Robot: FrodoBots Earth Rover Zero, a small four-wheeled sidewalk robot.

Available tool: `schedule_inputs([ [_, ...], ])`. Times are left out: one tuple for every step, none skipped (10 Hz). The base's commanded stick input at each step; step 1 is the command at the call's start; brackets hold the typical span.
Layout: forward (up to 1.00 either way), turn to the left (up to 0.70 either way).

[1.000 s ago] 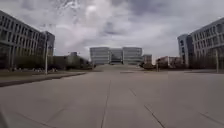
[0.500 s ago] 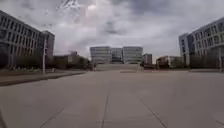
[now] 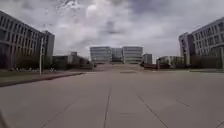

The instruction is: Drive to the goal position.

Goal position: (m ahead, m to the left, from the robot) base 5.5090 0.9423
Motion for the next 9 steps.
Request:
schedule_inputs([
  [1.00, 0.00],
  [1.00, 0.00],
  [1.00, 0.00],
  [1.00, 0.00],
  [1.00, 0.00],
  [1.00, 0.00],
  [1.00, 0.00],
  [1.00, 0.00],
  [1.00, 0.00],
])
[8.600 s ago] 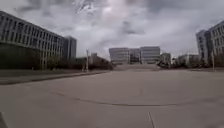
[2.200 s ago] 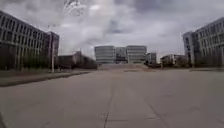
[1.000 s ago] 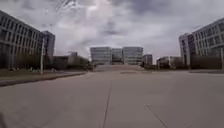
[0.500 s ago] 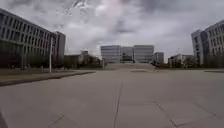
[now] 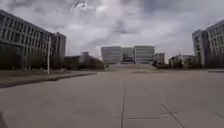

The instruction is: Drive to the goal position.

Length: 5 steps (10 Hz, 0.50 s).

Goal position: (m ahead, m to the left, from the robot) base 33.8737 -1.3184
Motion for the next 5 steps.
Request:
schedule_inputs([
  [1.00, 0.00],
  [1.00, 0.00],
  [1.00, 0.00],
  [1.00, 0.00],
  [1.00, 0.00],
])
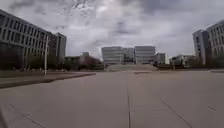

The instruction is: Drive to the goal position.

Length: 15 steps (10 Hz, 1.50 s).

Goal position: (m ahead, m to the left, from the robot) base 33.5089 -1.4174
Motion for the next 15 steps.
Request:
schedule_inputs([
  [1.00, 0.00],
  [1.00, 0.00],
  [1.00, 0.00],
  [1.00, 0.00],
  [1.00, 0.00],
  [1.00, 0.00],
  [1.00, 0.00],
  [1.00, 0.00],
  [1.00, 0.00],
  [1.00, 0.00],
  [1.00, 0.00],
  [1.00, 0.00],
  [1.00, 0.00],
  [1.00, -0.01],
  [1.00, -0.08],
])
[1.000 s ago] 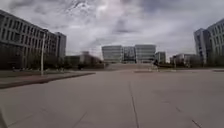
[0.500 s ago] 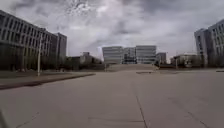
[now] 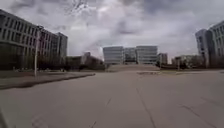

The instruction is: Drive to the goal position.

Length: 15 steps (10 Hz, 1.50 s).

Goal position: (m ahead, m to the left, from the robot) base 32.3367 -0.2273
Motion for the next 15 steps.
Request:
schedule_inputs([
  [1.00, 0.00],
  [1.00, -0.14],
  [1.00, -0.39],
  [1.00, -0.40],
  [1.00, 0.00],
  [1.00, 0.00],
  [1.00, 0.00],
  [1.00, 0.00],
  [1.00, 0.00],
  [1.00, 0.00],
  [1.00, -0.01],
  [1.00, -0.25],
  [1.00, -0.40],
  [1.00, -0.09],
  [1.00, 0.00],
])
